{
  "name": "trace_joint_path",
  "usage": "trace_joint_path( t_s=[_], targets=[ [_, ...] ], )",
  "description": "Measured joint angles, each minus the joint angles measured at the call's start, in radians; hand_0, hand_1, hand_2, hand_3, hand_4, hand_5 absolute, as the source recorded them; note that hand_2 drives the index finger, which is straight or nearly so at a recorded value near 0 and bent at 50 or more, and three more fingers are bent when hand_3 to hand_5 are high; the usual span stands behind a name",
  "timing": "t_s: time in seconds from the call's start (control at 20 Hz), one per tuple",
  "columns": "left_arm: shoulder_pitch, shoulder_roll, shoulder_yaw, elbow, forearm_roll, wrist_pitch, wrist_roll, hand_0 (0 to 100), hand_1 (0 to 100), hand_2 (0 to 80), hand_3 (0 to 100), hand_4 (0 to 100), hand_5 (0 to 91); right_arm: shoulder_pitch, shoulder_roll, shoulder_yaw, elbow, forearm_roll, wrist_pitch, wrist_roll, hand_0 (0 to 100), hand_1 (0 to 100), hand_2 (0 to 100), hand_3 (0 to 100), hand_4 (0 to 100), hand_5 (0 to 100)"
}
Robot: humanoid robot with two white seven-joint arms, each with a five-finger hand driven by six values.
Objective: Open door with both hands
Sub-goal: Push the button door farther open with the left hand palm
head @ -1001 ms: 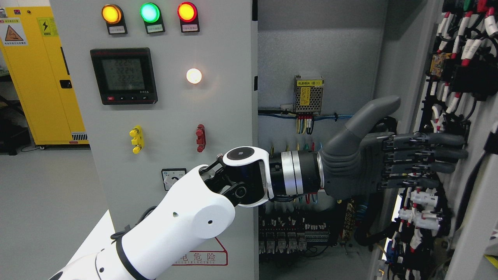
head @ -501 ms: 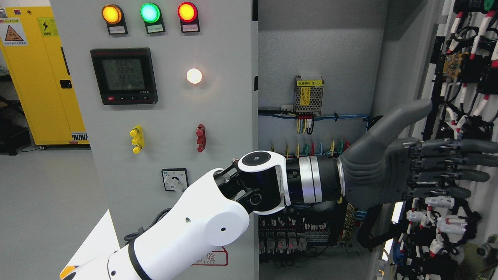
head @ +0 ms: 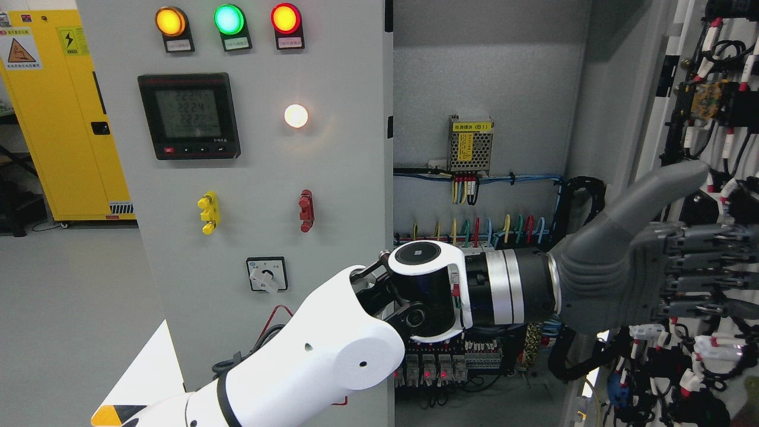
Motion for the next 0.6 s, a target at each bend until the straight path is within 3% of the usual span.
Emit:
trace_joint_path(
  t_s=[0.6],
  targets=[
    [-0.020, -0.085, -0.037, 0.062, -0.022, -0.020, 0.019, 0, 0, 0.0, 0, 0, 0.0, 0.000, 0.000, 0.000, 0.000, 0.000, 0.000, 0.000, 21, 7, 0, 0, 0, 0]
  ],
)
